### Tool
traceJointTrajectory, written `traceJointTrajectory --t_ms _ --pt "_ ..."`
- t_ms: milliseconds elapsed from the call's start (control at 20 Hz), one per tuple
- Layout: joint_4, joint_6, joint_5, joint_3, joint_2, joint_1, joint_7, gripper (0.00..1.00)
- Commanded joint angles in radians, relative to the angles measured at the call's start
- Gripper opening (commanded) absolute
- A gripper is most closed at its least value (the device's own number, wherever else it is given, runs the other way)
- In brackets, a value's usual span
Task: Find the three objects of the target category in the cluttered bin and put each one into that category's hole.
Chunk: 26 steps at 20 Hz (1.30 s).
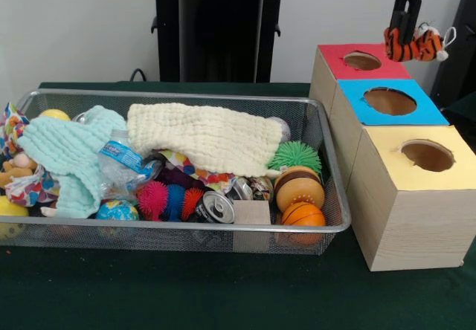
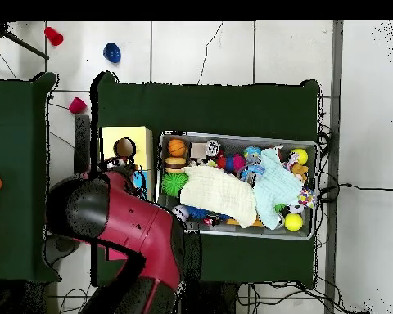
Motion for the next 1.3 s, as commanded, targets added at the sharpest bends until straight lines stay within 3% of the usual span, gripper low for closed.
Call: traceJointTrajectory --t_ms 50,400,700,1300 --pt "0.132 0.013 0.06 0.067 0.049 -0.005 0.326 0.0" --pt "0.211 -0.067 0.108 0.097 0.042 0.022 0.326 0.0" --pt "0.187 -0.018 0.122 0.052 0.068 0.069 0.381 0.0" --pt "0.258 -0.059 0.154 0.069 0.047 0.115 0.384 0.0"
